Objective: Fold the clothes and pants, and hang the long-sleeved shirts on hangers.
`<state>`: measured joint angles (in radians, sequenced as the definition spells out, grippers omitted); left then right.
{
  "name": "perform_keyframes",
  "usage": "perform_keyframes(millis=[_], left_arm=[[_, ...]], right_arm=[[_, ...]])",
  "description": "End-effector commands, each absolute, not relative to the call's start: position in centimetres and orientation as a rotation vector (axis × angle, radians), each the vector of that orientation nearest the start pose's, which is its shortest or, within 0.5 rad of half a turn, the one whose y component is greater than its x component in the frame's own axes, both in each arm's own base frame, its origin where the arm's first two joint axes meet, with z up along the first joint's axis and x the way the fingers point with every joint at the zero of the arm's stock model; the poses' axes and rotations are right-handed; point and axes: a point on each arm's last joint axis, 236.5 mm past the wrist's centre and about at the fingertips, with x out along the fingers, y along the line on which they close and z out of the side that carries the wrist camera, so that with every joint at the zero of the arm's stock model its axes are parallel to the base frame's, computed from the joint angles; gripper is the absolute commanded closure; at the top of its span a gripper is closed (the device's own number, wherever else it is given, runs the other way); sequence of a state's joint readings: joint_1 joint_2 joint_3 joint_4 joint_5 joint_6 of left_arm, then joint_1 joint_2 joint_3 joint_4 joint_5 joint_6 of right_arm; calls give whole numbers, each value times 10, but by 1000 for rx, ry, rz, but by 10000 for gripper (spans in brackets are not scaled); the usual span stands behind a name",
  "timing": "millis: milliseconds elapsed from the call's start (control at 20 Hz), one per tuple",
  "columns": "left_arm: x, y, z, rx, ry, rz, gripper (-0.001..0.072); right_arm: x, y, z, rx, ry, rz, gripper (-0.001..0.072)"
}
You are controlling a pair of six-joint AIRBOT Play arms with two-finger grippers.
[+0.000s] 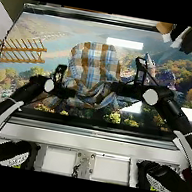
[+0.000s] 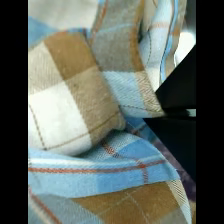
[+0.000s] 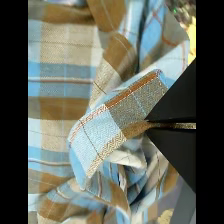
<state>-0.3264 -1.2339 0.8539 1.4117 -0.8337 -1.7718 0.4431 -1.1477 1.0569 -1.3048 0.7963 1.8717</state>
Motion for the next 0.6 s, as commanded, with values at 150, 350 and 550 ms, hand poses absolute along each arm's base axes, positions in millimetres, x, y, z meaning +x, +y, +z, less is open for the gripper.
perform_keyframes(millis=[150, 350, 550], left_arm=[[391, -133, 276, -217, 513, -312, 696], [311, -151, 471, -219, 81, -486, 696], [235, -179, 554, -208, -134, -685, 696]], right_arm=[[408, 194, 244, 133, 665, 457, 697], [373, 185, 416, 148, 294, 525, 697], [310, 161, 508, 174, 49, 544, 697]])
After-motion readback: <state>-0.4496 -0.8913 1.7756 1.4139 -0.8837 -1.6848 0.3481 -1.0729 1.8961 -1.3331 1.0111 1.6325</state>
